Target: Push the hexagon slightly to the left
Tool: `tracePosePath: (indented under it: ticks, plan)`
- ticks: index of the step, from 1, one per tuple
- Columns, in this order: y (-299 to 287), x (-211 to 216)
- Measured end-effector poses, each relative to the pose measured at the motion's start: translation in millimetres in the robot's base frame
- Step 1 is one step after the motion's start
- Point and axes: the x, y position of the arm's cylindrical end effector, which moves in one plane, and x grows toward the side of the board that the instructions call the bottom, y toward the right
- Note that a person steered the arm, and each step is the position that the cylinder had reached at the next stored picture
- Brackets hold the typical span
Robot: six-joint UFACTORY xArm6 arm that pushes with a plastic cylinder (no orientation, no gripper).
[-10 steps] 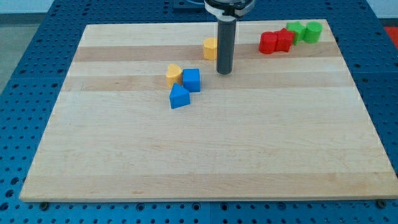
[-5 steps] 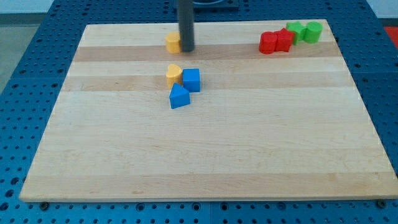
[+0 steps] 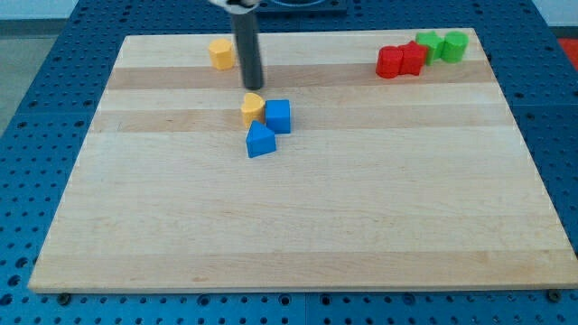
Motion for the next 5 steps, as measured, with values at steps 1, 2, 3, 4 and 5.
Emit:
tracePosePath:
  ticks: [1, 2, 3, 4, 5]
  plan:
    - [-0.2, -13.8]
    - [-2.9, -57.5]
    - [-10.1, -80.7]
    - [-16.8, -89.6]
    - [-27.8, -87.0]
